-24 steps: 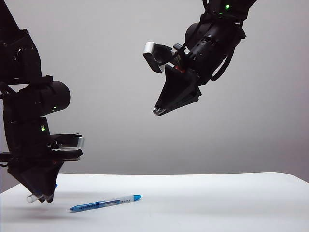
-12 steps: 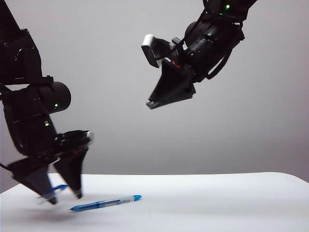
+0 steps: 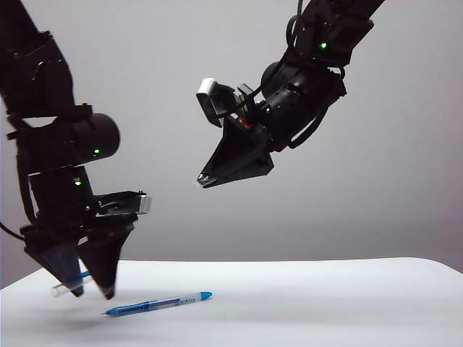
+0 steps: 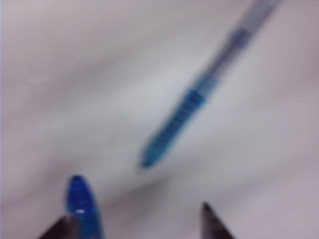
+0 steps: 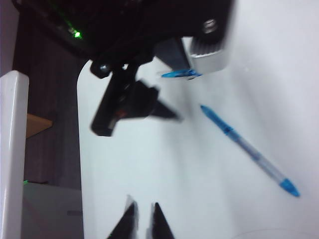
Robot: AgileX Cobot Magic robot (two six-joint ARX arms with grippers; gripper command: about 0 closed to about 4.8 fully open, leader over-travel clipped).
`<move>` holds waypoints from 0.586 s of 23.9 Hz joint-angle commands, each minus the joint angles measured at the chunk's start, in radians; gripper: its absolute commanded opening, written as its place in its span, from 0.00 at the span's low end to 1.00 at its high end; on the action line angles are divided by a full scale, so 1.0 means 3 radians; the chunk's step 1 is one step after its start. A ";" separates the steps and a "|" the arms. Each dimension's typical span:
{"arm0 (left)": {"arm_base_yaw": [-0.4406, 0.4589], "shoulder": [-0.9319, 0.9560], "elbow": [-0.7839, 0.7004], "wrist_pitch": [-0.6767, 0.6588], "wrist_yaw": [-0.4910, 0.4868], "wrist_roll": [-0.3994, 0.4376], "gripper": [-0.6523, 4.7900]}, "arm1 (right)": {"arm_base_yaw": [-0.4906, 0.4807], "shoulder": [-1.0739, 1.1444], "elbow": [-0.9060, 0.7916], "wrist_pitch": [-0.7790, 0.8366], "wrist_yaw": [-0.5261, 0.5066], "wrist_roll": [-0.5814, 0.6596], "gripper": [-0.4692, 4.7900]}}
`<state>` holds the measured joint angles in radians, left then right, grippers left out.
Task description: Pick up the pen and remove the cap.
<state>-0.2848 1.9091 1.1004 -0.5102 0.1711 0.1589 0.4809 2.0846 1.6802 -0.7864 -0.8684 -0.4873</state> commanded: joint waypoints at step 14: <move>0.0010 0.0139 0.0024 -0.0039 -0.0636 0.0061 0.87 | 0.0023 -0.0006 0.0023 -0.0103 -0.0121 0.0001 0.19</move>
<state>-0.2836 1.9804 1.1072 -0.5331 -0.0116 0.1822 0.4862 2.0888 1.6814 -0.8207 -0.8932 -0.4873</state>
